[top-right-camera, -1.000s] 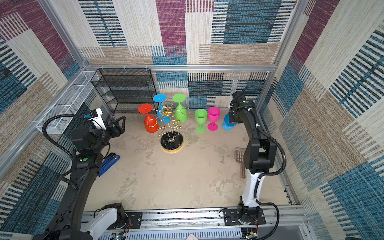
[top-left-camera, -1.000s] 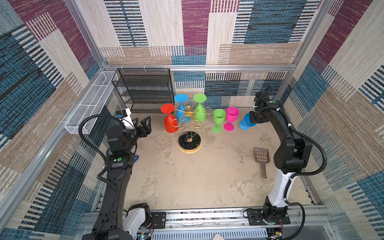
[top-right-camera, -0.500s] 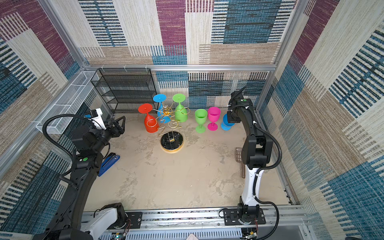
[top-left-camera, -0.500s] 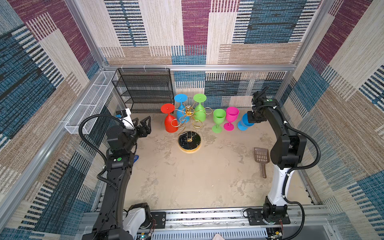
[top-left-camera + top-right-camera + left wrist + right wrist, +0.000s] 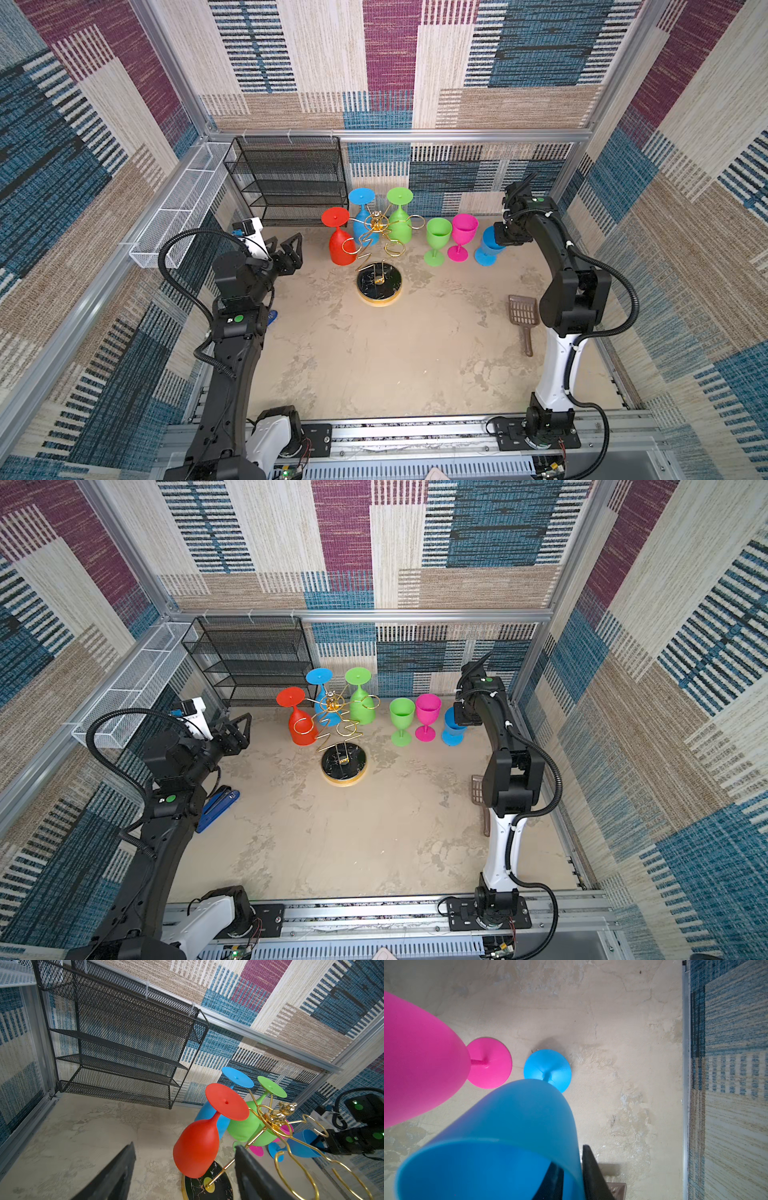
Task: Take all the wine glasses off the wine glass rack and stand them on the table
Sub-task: 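Lower the blue glass upright beside the pink glass with the right gripper, then open the right gripper and raise it off the blue glass, then move the left gripper toward the red glass on the rack while the right draws back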
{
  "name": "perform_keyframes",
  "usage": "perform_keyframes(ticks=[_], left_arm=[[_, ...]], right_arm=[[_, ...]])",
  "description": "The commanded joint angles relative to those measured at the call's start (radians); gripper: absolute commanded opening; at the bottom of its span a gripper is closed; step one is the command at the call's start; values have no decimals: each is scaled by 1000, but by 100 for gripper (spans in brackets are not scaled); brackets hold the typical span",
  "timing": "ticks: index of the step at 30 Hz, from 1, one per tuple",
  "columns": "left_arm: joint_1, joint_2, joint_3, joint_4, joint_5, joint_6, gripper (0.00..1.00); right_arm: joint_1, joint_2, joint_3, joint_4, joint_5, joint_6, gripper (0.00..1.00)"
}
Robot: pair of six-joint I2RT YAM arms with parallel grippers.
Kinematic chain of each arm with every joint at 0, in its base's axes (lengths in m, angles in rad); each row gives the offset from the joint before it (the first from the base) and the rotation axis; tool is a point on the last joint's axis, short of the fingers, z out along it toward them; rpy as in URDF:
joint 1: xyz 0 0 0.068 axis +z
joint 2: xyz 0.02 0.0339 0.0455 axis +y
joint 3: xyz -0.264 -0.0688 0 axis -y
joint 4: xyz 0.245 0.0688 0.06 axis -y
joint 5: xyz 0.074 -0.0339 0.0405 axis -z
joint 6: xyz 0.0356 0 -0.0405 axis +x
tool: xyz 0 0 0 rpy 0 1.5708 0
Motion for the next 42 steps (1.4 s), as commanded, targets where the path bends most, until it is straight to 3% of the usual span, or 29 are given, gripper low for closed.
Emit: perform_keyframes(ticks=[1, 9, 16, 21, 26, 32, 35, 42], left_arm=[[0, 0, 0, 7, -6, -1, 77], [0, -5, -3, -1, -23, -13, 77], [0, -5, 0, -5, -26, -39, 77], [2, -1, 14, -28, -11, -80, 77], [31, 74, 110, -159, 165, -204, 77], [92, 204, 121, 35, 500, -492, 69], [92, 267, 162, 35, 581, -517, 66], [89, 354, 225, 36, 633, -549, 65]], right_arm=[[1, 9, 28, 9, -11, -4, 28], [-2, 34, 136, 10, -54, 2, 51], [-21, -23, 139, 67, -89, 11, 56], [-26, -181, -31, 233, -177, 34, 59], [-27, -486, -359, 521, -368, 89, 67], [-27, -814, -768, 879, -600, 177, 92], [-27, -877, -848, 926, -677, 200, 100], [-26, -935, -930, 949, -749, 229, 99]])
